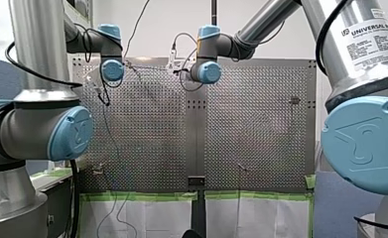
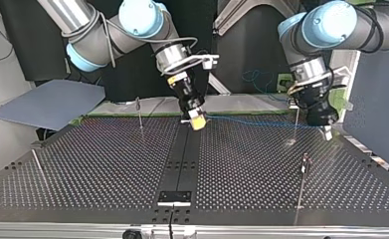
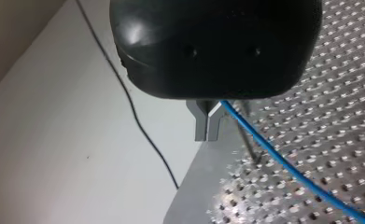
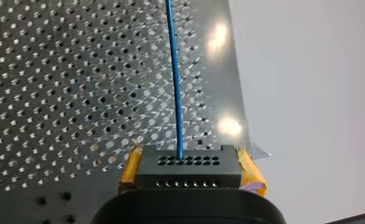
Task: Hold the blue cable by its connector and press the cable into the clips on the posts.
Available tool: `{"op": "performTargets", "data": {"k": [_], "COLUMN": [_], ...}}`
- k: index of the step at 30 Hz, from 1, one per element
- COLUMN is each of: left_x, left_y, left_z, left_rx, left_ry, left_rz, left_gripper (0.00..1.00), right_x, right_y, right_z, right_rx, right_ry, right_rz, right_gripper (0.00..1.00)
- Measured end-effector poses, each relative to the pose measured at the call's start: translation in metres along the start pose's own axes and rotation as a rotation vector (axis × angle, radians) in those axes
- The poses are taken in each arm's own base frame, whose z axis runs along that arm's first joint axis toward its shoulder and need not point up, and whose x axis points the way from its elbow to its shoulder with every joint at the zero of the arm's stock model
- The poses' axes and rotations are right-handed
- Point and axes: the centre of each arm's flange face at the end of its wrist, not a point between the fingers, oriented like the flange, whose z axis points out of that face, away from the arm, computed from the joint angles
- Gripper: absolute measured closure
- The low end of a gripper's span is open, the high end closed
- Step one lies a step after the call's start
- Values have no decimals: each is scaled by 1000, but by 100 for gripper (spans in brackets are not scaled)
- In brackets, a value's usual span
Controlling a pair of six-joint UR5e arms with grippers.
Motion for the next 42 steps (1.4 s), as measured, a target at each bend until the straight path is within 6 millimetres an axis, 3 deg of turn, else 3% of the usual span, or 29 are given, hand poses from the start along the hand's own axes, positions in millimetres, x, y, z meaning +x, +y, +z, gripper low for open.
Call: {"op": "performTargets", "data": {"k": [13,21,28,42], "left_x": [-27,-34,-27,-12], "left_y": [-8,-15,-4,15], "left_z": [35,49,58,81], "left_rx": [70,119,103,122], "left_ry": [-23,-25,-14,-10], "left_rz": [-1,-3,9,6], "left_gripper": [100,100,100,100], "right_x": [19,11,16,8], "right_y": [-4,-5,-5,4], "right_z": [14,30,44,48], "right_rx": [12,19,21,5], "right_ry": [37,23,37,24], "right_rz": [8,22,23,22], "right_gripper": [100,100,100,100]}}
